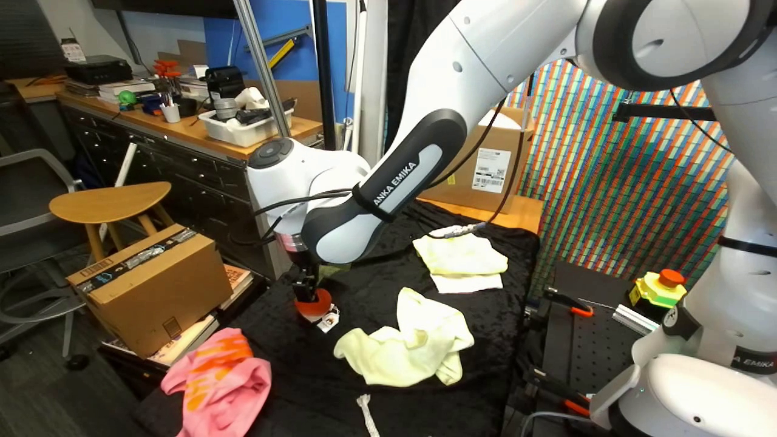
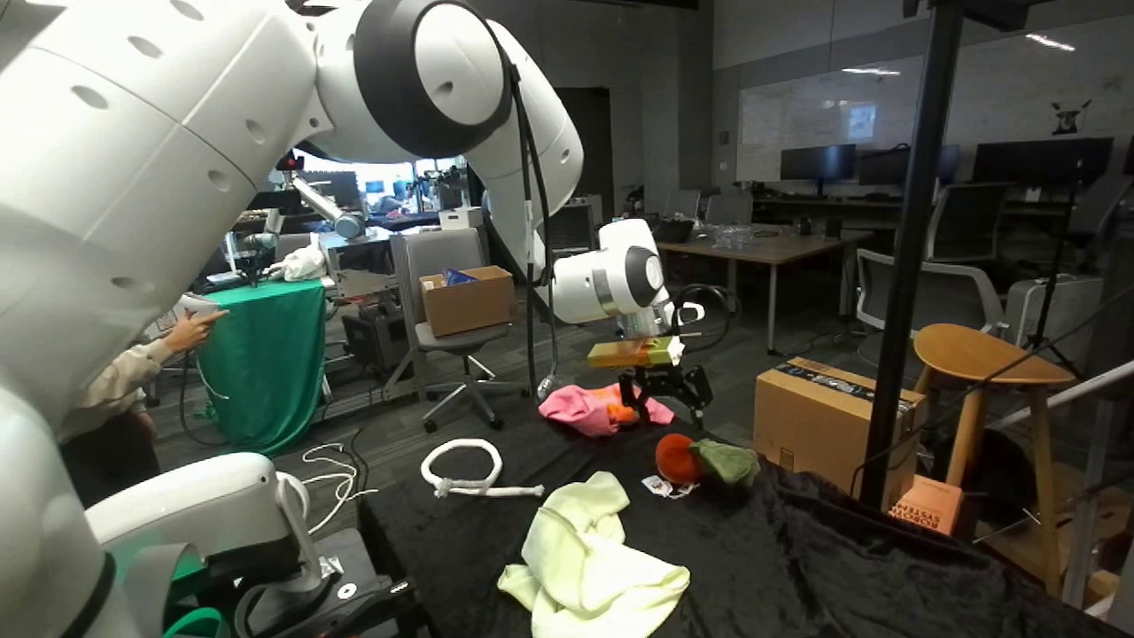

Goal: Pile up all the objects on the table

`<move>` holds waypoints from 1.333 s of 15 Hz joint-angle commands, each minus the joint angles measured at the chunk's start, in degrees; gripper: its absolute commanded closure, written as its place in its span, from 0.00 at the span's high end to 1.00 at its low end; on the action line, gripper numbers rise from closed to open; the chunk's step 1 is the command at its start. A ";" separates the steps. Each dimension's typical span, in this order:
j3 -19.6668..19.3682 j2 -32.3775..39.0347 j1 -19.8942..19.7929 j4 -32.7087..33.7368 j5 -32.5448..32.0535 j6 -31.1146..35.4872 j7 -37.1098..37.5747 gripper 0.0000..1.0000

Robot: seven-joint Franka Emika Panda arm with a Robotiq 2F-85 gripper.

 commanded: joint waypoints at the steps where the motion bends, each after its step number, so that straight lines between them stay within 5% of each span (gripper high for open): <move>1: -2.68 4.65 2.07 5.73 0.98 0.29 3.41 1.00; 20: -3.91 11.69 1.32 13.01 6.24 -2.58 3.34 1.00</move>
